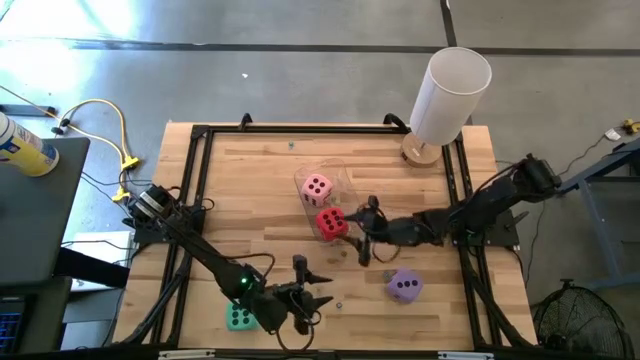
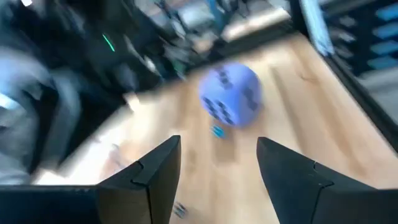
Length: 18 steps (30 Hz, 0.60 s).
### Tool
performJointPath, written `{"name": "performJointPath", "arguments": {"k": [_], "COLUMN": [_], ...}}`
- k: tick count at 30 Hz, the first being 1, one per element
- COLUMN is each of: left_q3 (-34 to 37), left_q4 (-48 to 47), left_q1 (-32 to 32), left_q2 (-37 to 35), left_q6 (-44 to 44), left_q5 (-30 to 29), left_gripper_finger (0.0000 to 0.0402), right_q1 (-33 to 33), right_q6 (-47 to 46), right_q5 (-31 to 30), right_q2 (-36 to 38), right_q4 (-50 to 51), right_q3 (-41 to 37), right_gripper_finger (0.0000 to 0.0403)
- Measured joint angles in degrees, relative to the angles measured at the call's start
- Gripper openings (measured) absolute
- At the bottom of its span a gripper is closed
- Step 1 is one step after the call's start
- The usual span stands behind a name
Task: Pick & Place Dice
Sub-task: Put the small blue dice into the transparent bin
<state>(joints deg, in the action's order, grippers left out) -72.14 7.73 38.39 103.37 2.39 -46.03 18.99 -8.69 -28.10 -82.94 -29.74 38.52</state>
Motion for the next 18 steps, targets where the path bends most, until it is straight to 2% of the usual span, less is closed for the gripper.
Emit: {"name": "performJointPath", "arguments": {"k": [4,11,18], "left_q3": [0.0,0.0,0.1], "left_q4": [-9.4,-22.5,-26.6], "left_q1": [0.1,-1.7,-9.7], "left_q2": [0.0,0.0,1.4], "left_q6": [-3.8,-13.3,-14.2], "left_q5": [8.9,15.2,31.7], "left_gripper_finger": [0.0204,0.0204,0.0204], "right_q1": [4.9,10.6,12.1], "right_q6": [8.0,18.3,20.8], "right_q5": [0.0,0.0,-0.1], "right_q2": [0.0,0.0,0.0], "right_q4": [-6.9,-14.6,-16.2], "right_q3": [0.0,0.0,0.0], "right_gripper_finger": [0.0221,0.0213,0.0211]}}
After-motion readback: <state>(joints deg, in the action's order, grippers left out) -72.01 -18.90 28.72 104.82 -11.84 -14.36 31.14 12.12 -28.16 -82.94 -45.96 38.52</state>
